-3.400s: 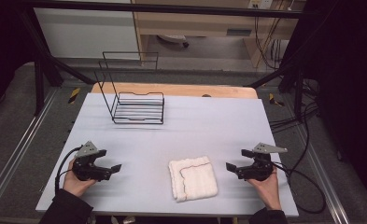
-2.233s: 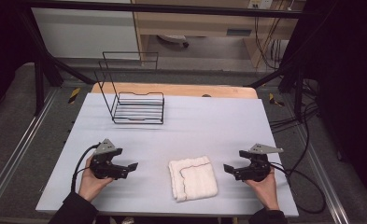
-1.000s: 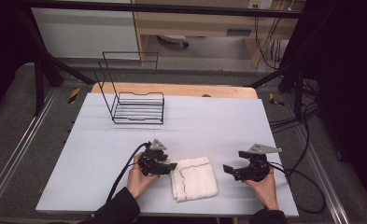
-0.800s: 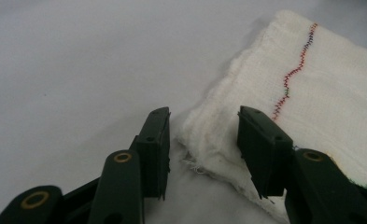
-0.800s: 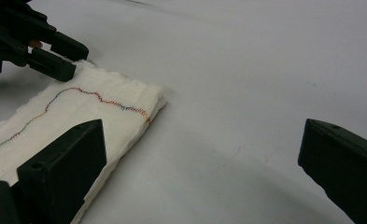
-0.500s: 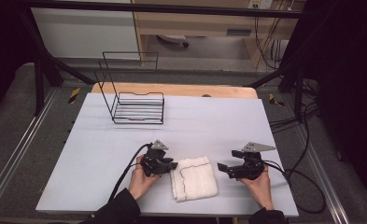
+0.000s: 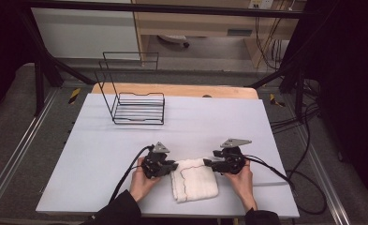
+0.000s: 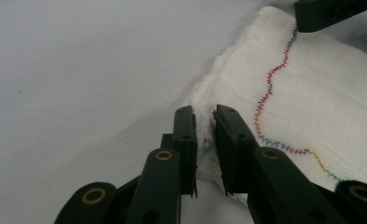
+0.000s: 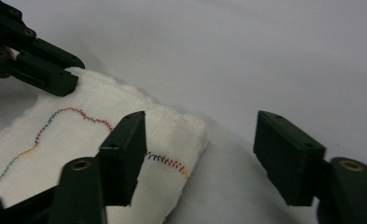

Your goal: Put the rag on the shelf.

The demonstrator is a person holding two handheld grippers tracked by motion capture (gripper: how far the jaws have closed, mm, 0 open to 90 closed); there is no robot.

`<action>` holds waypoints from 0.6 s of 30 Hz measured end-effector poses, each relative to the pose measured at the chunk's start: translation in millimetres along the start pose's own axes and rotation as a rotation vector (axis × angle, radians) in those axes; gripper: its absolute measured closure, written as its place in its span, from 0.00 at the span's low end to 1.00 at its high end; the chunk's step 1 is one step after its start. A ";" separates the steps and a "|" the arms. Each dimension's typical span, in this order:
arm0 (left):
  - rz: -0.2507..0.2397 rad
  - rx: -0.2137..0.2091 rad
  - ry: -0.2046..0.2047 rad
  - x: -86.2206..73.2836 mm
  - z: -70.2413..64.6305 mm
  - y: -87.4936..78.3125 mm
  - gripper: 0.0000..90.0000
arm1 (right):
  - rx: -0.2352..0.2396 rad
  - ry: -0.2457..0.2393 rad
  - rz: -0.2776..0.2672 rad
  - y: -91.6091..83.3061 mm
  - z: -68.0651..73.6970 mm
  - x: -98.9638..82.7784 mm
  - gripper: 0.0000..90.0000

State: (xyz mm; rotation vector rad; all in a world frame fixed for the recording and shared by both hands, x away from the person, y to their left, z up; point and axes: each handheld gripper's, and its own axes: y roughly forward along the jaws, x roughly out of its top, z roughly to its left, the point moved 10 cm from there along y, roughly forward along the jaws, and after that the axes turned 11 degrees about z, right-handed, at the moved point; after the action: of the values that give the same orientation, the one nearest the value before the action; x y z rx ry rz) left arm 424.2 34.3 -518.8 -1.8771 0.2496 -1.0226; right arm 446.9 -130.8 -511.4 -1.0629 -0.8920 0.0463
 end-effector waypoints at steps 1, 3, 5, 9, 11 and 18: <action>-0.001 0.002 0.000 0.0 -0.1 0.1 0.86 | 0.000 0.000 0.000 0.0 0.0 0.0 0.46; 0.001 0.002 0.000 0.0 -0.1 0.2 0.86 | -0.011 -0.005 0.012 3.3 -2.4 -1.3 0.51; 0.001 -0.003 -0.006 0.0 0.3 0.2 0.86 | -0.006 0.000 0.020 5.6 -2.5 -1.8 0.55; 0.005 -0.027 -0.022 0.2 1.0 0.2 0.87 | 0.017 0.017 0.033 10.3 -1.3 -2.3 0.58; 0.011 -0.029 -0.024 0.1 1.4 0.0 0.87 | 0.029 0.016 0.040 10.5 0.4 -3.1 0.65; 0.010 -0.019 -0.022 0.7 0.8 -0.3 0.88 | 0.098 0.081 0.058 11.6 9.3 -4.5 0.84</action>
State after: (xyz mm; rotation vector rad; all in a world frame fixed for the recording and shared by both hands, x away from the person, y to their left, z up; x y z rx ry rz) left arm 425.1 34.6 -518.4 -1.9016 0.2560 -0.9953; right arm 442.2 -119.9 -521.4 -0.9925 -0.7782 0.0941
